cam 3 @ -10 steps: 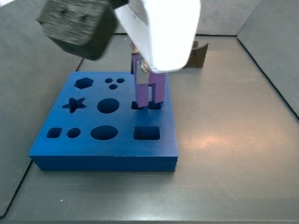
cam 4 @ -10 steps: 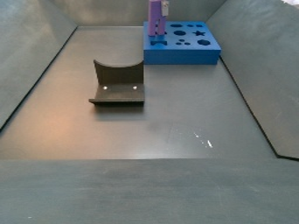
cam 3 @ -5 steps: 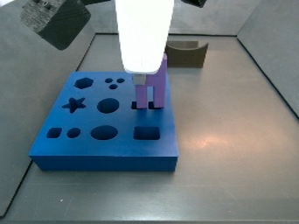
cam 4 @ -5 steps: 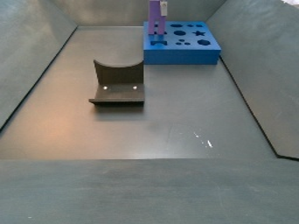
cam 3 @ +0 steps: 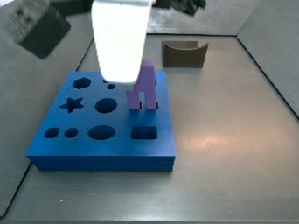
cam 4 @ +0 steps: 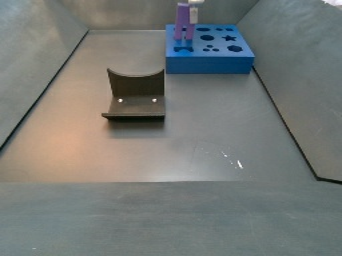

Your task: Insert the double-square object.

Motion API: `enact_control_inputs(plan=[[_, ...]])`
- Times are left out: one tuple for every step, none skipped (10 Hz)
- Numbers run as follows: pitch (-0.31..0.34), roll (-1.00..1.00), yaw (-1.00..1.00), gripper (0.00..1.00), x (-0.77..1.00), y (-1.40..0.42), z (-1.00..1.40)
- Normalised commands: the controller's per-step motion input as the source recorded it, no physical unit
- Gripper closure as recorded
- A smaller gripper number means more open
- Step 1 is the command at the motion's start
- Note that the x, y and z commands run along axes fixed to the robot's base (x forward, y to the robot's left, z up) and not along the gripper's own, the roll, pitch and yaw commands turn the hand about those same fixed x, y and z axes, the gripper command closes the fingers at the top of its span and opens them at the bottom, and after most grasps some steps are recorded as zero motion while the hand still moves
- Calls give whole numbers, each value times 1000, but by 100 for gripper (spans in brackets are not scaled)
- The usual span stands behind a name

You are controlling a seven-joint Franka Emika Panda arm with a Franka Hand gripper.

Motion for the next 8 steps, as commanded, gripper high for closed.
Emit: enact_control_inputs(plan=[[56, -13, -286, 100, 200, -23, -406], [50, -51, -220, 100, 300, -17, -469], [39, -30, -183, 100, 351, -40, -537], [0, 0, -111, 100, 303, -180, -563], [-29, -27, -103, 100, 217, -151, -529], [-181, -27, -14, 100, 0, -166, -497], [-146, -49, 3, 100, -63, 0, -134], [0, 0, 0, 100, 0, 0, 0]])
